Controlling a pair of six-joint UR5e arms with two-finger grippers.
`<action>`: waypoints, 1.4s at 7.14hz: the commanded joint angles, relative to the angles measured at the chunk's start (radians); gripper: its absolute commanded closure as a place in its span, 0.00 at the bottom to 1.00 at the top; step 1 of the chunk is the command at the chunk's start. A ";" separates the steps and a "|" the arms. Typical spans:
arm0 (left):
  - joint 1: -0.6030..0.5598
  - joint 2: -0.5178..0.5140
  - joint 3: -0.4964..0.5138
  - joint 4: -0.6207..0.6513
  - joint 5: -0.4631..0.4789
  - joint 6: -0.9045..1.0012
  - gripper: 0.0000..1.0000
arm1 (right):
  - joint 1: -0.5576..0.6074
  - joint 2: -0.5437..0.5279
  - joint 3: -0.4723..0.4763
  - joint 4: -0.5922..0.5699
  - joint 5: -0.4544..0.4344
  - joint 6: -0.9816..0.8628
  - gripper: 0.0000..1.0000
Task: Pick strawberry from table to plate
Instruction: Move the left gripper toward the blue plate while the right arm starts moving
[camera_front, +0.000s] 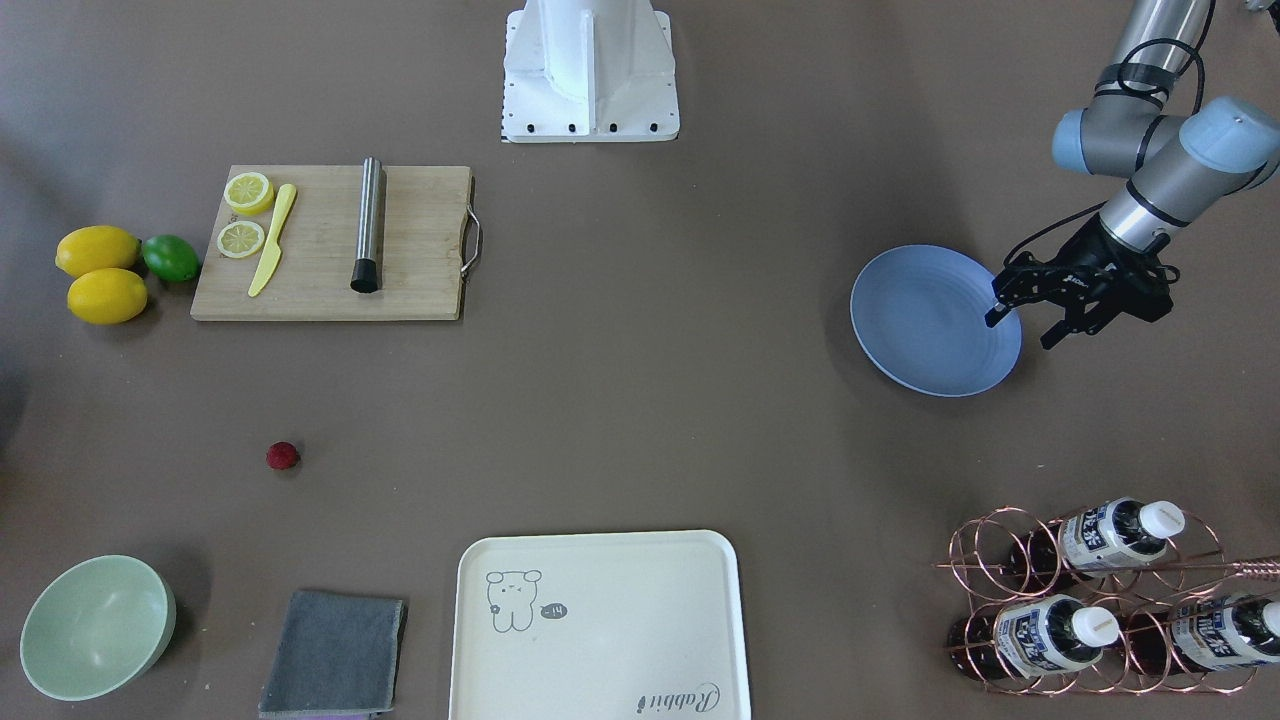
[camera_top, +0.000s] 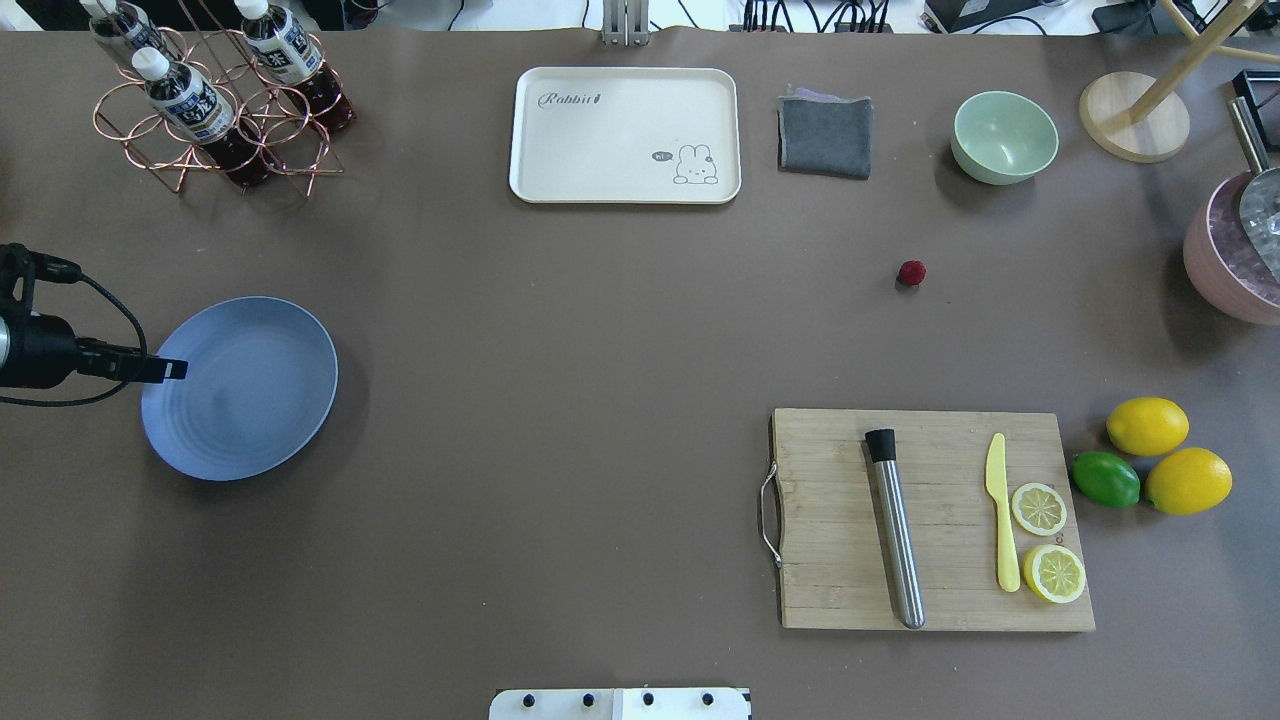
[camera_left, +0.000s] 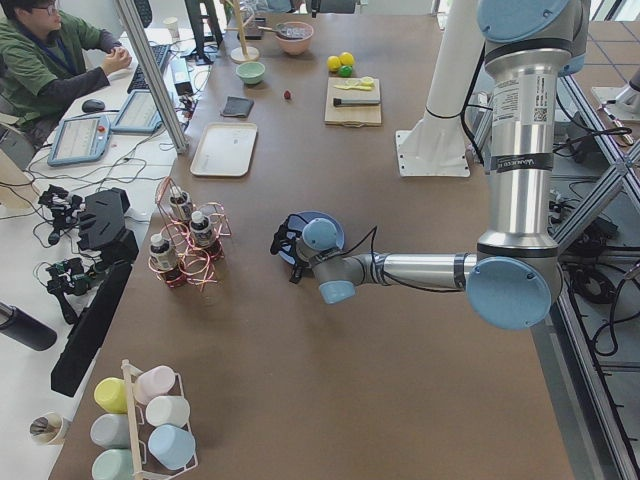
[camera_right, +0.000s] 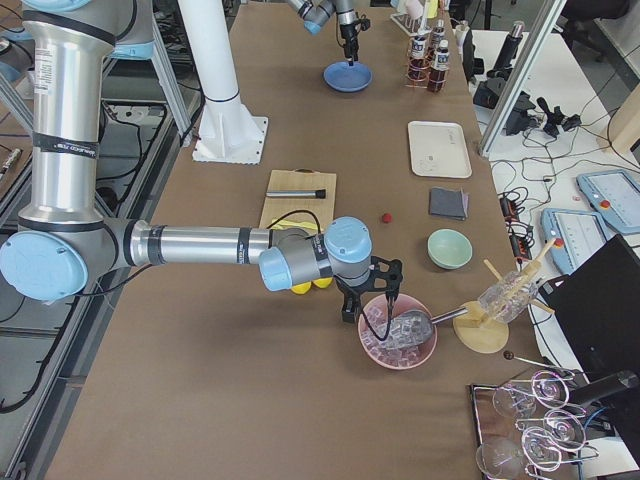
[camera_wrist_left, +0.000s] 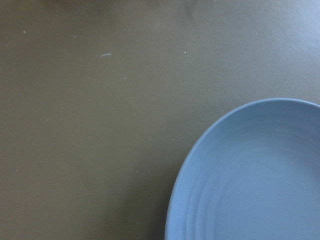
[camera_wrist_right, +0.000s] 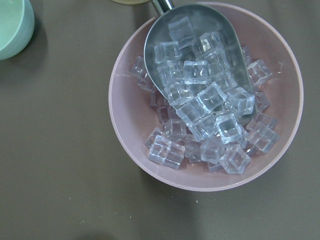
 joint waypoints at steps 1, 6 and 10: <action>0.003 0.004 -0.001 -0.022 -0.011 -0.007 1.00 | -0.002 0.001 -0.001 0.009 -0.001 0.011 0.00; -0.137 -0.101 -0.047 0.188 -0.272 -0.009 1.00 | -0.002 0.033 0.008 0.000 0.002 0.016 0.00; -0.099 -0.428 -0.139 0.594 -0.211 -0.179 1.00 | -0.149 0.187 0.002 -0.003 -0.067 0.271 0.00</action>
